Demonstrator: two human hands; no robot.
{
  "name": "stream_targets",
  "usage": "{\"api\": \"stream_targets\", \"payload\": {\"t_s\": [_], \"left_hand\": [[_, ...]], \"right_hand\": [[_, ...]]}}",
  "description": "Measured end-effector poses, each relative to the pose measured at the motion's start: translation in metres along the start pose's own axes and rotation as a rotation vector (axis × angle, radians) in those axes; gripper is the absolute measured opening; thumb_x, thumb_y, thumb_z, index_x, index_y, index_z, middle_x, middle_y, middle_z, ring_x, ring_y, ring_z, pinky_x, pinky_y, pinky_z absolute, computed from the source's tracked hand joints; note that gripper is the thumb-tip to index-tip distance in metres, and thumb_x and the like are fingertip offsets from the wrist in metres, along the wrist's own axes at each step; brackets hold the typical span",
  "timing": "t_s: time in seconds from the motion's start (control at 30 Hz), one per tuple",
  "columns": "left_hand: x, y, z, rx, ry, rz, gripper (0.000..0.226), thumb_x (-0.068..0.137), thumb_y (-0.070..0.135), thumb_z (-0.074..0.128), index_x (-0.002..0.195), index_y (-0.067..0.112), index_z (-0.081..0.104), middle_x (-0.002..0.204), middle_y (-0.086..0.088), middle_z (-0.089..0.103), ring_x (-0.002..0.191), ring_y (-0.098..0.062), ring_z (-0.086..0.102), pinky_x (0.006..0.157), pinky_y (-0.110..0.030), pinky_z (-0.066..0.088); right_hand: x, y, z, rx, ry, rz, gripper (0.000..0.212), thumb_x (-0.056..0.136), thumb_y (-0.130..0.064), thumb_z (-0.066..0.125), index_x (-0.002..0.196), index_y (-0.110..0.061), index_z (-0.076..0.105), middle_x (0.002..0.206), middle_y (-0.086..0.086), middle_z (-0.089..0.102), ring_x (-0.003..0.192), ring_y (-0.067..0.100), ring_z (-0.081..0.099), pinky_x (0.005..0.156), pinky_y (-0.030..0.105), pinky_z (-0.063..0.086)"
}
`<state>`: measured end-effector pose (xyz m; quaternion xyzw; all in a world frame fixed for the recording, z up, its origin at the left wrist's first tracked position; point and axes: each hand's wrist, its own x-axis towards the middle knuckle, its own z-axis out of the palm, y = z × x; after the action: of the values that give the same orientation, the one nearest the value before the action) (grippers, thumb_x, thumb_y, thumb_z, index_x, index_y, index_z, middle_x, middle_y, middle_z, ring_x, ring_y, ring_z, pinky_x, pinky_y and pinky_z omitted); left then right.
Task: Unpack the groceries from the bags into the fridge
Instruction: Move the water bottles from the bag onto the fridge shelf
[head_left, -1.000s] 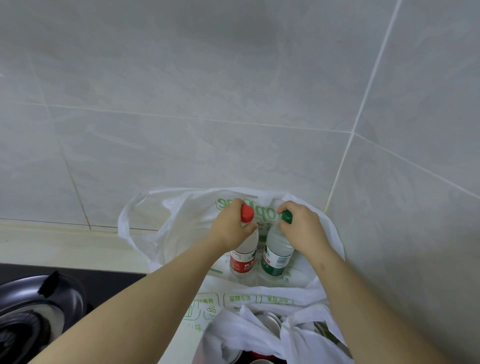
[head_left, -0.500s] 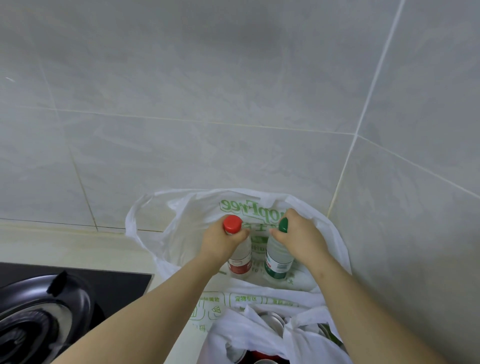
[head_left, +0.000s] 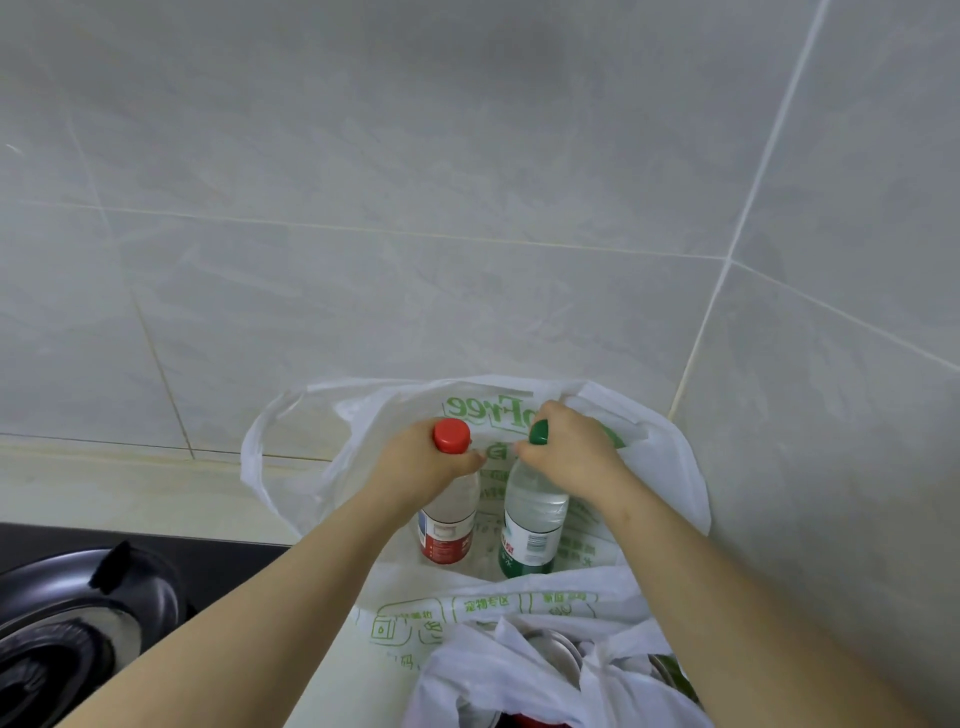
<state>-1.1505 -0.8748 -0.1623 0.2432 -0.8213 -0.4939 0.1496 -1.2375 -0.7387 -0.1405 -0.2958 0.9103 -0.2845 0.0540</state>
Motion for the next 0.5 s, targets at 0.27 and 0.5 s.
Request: {"api": "stream_targets", "payload": {"t_s": [0.27, 0.5], "left_hand": [[-0.003, 0.001, 0.008, -0.066, -0.116, -0.070, 0.014, 0.081, 0.018, 0.068, 0.087, 0.020, 0.056, 0.076, 0.007, 0.053, 0.066, -0.005, 0.048, 0.053, -0.022, 0.038], [-0.007, 0.002, 0.004, -0.259, -0.227, -0.180, 0.027, 0.078, 0.008, 0.072, 0.086, 0.026, 0.053, 0.085, 0.009, 0.053, 0.095, -0.021, 0.046, 0.087, -0.049, 0.045]], "right_hand": [[-0.006, 0.012, 0.010, 0.384, 0.035, 0.111, 0.020, 0.083, -0.026, 0.067, 0.090, -0.017, 0.051, 0.081, -0.006, 0.052, 0.069, 0.006, 0.049, 0.058, 0.023, 0.040], [-0.009, 0.016, 0.014, 0.632, -0.163, 0.377, 0.024, 0.078, -0.035, 0.070, 0.098, -0.025, 0.062, 0.110, 0.001, 0.061, 0.104, 0.028, 0.056, 0.073, 0.055, 0.055]]}}
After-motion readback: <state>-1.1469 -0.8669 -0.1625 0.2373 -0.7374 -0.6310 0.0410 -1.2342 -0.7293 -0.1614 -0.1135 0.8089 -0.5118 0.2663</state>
